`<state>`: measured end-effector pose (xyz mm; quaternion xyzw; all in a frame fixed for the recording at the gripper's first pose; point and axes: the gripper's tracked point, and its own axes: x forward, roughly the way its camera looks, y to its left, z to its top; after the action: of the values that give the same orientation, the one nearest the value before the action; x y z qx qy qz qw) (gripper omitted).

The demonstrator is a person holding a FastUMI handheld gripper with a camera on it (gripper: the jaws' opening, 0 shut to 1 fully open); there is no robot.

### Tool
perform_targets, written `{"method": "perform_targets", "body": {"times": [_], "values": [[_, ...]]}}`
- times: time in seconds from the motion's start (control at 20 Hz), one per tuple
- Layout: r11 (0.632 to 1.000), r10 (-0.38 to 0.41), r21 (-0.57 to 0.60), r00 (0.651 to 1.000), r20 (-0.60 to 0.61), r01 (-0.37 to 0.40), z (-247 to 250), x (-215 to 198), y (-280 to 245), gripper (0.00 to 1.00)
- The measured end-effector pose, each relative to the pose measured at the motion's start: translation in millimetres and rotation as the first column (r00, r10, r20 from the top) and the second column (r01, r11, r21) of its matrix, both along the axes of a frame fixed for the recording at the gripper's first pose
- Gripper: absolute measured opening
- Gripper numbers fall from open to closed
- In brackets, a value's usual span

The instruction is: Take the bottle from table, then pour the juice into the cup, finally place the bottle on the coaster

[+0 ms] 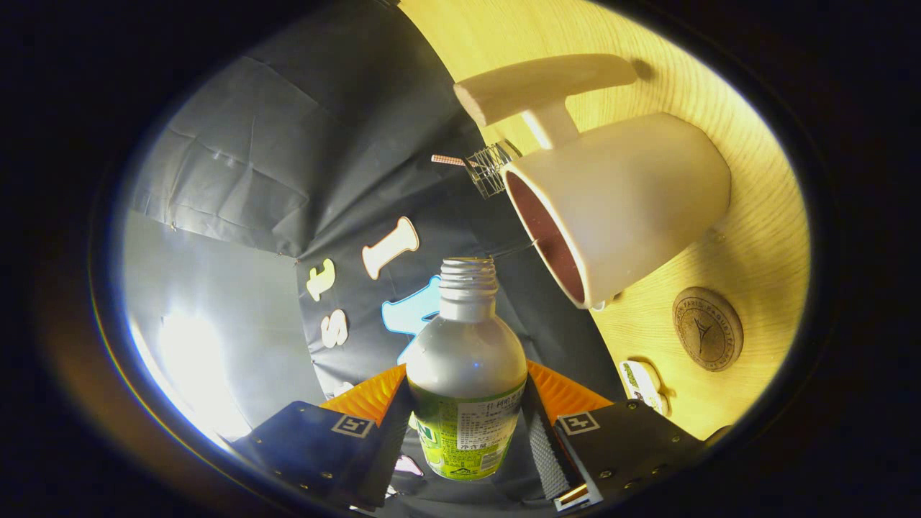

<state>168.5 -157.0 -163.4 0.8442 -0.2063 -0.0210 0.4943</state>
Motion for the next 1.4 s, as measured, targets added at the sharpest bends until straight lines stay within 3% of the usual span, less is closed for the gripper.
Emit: {"method": "perform_targets", "body": {"times": [0.95, 1.4], "values": [[0.999, 0.015, -0.037, 1.0, -0.003, -0.015, -8.5, -8.8, 3.8, 0.77], [0.992, 0.003, -0.125, 1.0, -0.004, -0.004, -1.3, -13.5, -0.2, 0.78]]}}
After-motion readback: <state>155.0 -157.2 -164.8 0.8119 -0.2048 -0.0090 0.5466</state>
